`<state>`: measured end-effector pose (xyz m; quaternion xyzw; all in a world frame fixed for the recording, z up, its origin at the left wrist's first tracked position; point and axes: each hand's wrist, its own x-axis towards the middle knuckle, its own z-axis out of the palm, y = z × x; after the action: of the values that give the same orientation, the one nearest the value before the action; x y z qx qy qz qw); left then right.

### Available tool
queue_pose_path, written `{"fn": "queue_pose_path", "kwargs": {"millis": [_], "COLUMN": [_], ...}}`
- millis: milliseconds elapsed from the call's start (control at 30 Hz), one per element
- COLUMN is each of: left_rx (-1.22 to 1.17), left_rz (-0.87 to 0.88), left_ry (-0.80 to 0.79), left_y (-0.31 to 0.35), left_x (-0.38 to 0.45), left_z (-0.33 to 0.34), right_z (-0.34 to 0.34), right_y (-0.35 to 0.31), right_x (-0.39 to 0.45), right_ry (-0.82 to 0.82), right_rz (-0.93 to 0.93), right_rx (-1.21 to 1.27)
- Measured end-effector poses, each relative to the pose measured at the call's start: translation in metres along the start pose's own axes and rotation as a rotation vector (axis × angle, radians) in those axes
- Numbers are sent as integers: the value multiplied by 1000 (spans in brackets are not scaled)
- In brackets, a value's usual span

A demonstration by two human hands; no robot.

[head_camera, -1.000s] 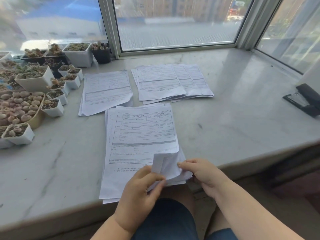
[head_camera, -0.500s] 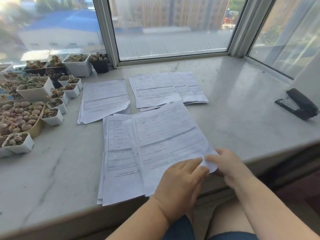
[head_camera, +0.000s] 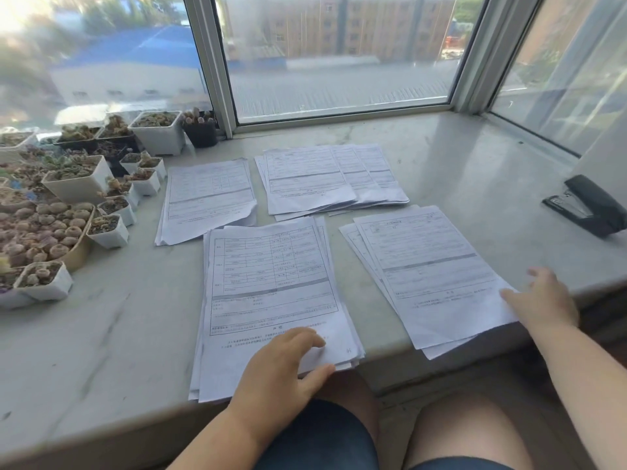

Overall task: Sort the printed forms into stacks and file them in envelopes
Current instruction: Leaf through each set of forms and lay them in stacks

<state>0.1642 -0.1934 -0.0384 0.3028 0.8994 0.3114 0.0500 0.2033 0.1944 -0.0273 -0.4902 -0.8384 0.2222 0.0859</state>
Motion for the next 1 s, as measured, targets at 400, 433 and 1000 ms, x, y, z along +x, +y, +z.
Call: {"fn": "queue_pose_path", "kwargs": {"millis": [400,433,1000], "left_rx": [-64,-99,-247], "left_rz": [0,-12,-45], "left_ry": [-121,-115,287], "left_y": [-19,-20,-25], "left_x": [2,2,-8], "left_z": [-12,-12,9], "right_z": [60,64,75], "right_y": [-91,-91,-79], "right_x": [-150,-153,-146], "right_ry": [-867,-865,-1179], "right_rz": [-302,-271,-184], "right_rx": [208,253,747]}}
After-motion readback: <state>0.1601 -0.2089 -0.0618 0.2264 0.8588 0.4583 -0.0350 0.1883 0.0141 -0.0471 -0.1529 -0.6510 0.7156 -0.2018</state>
